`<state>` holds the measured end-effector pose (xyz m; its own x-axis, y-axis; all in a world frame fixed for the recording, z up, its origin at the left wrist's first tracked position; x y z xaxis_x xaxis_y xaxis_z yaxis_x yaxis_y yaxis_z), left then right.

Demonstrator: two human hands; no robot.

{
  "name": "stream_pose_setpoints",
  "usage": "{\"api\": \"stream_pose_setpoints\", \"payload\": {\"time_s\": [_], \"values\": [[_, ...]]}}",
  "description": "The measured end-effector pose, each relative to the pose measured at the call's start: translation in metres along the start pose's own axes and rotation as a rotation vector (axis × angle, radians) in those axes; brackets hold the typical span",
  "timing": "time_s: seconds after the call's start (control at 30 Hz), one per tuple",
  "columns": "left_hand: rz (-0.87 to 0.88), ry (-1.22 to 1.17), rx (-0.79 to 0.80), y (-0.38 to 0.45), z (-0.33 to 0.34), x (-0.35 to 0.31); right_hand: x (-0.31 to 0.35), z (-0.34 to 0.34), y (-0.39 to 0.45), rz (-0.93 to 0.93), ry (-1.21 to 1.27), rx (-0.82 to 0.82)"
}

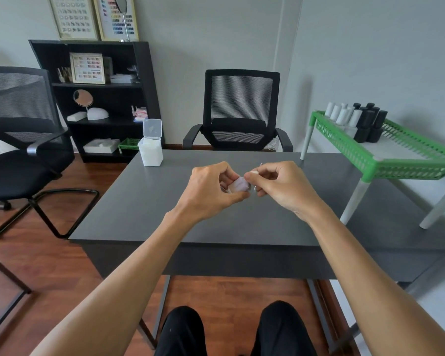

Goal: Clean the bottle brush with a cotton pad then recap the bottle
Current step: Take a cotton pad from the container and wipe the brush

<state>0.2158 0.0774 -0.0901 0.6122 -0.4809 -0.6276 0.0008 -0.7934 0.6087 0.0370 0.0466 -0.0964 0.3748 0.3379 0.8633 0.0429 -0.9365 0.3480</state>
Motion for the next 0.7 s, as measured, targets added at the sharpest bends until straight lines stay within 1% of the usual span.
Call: {"api": "stream_pose_setpoints", "payload": {"time_s": [0.13, 0.23, 0.3, 0.37, 0.47, 0.57, 0.7], "values": [[-0.085, -0.041, -0.022, 0.001, 0.001, 0.005, 0.012, -0.008, -0.003, -0.099, -0.019, -0.134], [-0.095, -0.033, -0.024, 0.003, 0.001, 0.002, 0.012, -0.014, -0.006, -0.095, 0.045, -0.236], [-0.113, -0.037, -0.019, 0.004, 0.001, 0.003, 0.009, -0.014, -0.008, -0.069, 0.124, -0.272], [-0.136, -0.067, -0.017, 0.006, 0.000, 0.005, 0.001, -0.012, -0.008, 0.005, 0.237, -0.257], [-0.167, -0.155, -0.009, 0.007, -0.005, 0.009, -0.012, -0.005, -0.006, 0.104, 0.377, -0.145], [-0.192, -0.224, -0.003, 0.006, -0.010, 0.015, -0.020, -0.003, -0.004, 0.143, 0.500, -0.090], [-0.238, -0.306, 0.012, 0.004, -0.007, 0.022, -0.022, -0.004, -0.004, 0.162, 0.577, -0.084]]}}
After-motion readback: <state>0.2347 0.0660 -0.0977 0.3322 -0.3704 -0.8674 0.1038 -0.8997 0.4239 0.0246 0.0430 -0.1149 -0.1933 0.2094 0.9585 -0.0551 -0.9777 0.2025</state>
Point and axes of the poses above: each hand's wrist, its own y-axis towards the middle knuckle, its own z-axis out of the palm, x = y × z, the point moved 9 cm from there along y, towards the middle knuckle, and after that the axes turned 9 degrees about -x, right-handed, at the moved point
